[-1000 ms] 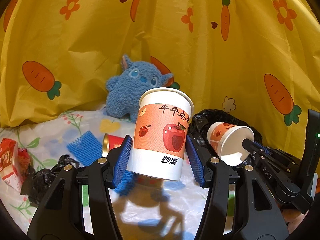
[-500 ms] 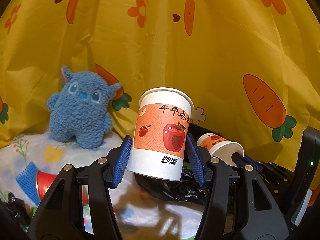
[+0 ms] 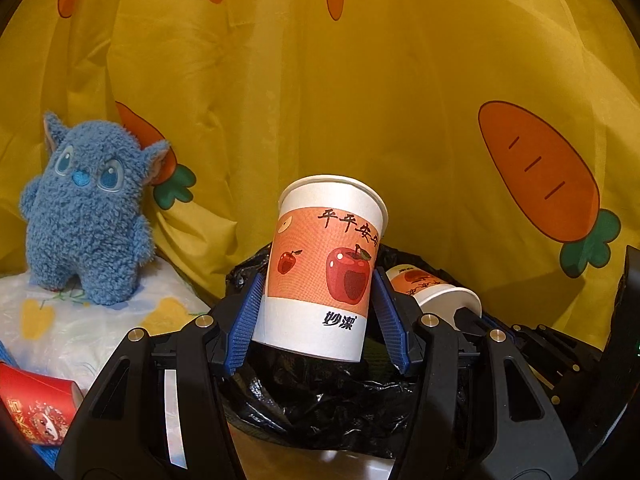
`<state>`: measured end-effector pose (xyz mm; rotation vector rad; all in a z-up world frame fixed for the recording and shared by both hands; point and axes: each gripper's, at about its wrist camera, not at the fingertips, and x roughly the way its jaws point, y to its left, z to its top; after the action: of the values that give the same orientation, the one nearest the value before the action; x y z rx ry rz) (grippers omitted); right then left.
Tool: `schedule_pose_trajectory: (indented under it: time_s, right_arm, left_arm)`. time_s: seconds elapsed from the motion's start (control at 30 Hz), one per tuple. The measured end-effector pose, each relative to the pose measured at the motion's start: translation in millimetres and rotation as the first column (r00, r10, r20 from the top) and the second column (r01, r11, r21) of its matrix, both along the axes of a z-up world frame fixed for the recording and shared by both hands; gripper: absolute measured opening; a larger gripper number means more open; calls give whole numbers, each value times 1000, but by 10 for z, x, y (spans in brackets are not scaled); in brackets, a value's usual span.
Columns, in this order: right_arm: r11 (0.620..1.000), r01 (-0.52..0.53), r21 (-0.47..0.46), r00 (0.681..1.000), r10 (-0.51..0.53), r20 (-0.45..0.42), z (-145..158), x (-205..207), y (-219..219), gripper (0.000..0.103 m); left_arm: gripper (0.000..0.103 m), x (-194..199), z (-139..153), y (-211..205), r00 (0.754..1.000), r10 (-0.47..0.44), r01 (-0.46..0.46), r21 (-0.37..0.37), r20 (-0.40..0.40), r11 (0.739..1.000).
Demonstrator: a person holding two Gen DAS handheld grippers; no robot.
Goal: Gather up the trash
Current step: 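Carry both paper cups over the trash bag and open both tools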
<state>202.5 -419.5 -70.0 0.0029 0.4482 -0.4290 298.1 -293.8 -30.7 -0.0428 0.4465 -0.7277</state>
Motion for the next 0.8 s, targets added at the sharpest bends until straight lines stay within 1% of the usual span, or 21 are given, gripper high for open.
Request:
schedule_pose_trajectory:
  time_s: [0.37, 0.4, 0.47, 0.53, 0.57, 0.6, 0.63, 0.7, 0.73, 0.8]
  right_arm:
    - [1000, 16, 6, 1000, -16, -27, -92, 27, -121, 4]
    - [1000, 13, 7, 1000, -13, -24, -94, 18, -121, 7]
    - [1000, 16, 3, 1000, -16, -22, -92, 12, -123, 24]
    - [1000, 19, 11, 1000, -18, -20, -93, 11, -132, 32]
    - [1000, 19, 11, 1000, -19, -20, -94, 3, -131, 33]
    - [1000, 17, 10, 1000, -17, -22, -95, -11, -132, 33]
    - [1000, 17, 7, 1000, -17, -23, -98, -18, -127, 33]
    - [1000, 19, 5, 999, -19, -26, -95, -31, -129, 35]
    - [1000, 21, 6, 999, -21, -28, -97, -43, -129, 37]
    - [1000, 21, 10, 999, -21, -29, -100, -75, -127, 39]
  left_arm:
    - [56, 130, -120, -238, 997, -61, 62, 18, -37, 998]
    - [58, 142, -134, -246, 997, -66, 67, 16, -47, 998]
    - [58, 181, -166, -275, 994, -80, 81, 22, -69, 996]
    - [60, 176, -194, -301, 992, -101, 103, 28, -75, 994]
    - [63, 165, -202, -308, 992, -104, 107, 38, -73, 994]
    - [71, 159, -211, -304, 992, -105, 109, 42, -74, 993]
    - [74, 156, -218, -284, 992, -101, 105, 40, -74, 994]
    - [79, 150, -230, -202, 994, -80, 82, 26, -78, 996]
    - [80, 164, -237, -157, 993, -70, 72, 17, -91, 997]
    - [81, 178, -239, -47, 994, -35, 36, 8, -102, 999]
